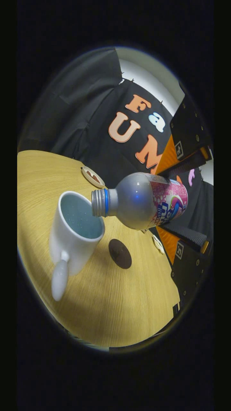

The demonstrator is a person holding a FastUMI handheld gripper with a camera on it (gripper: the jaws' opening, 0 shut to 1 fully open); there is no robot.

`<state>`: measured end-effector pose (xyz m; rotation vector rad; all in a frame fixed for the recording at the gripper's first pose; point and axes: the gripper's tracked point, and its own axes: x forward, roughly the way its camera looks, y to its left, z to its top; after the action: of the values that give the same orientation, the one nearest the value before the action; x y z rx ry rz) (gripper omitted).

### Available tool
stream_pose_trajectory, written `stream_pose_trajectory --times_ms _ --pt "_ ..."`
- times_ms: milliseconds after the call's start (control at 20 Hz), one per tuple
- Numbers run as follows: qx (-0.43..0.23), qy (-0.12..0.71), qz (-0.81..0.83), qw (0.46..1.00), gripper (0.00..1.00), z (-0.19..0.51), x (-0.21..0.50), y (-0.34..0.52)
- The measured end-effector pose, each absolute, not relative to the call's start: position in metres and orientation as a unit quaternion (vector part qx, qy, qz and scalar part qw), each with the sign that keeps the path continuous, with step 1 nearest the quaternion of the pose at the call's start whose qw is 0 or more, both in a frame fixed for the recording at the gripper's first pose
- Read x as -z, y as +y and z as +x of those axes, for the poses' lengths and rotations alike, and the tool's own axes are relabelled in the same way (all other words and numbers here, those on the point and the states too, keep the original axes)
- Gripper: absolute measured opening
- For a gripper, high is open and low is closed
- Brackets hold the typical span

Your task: Take the bottle from table, then pour the juice into the cup, finally place the bottle on the coaster

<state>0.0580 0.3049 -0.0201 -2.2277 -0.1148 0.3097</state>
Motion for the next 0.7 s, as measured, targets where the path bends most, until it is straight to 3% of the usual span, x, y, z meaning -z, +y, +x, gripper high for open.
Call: stream_pose_trajectory --times_ms 350,700 --pt "-0.122 -0.012 -0.818 0.562 0.78 0.061 0.018 0.276" --pt "-0.119 0.014 -0.676 0.727 0.78 0.079 0.015 0.255"
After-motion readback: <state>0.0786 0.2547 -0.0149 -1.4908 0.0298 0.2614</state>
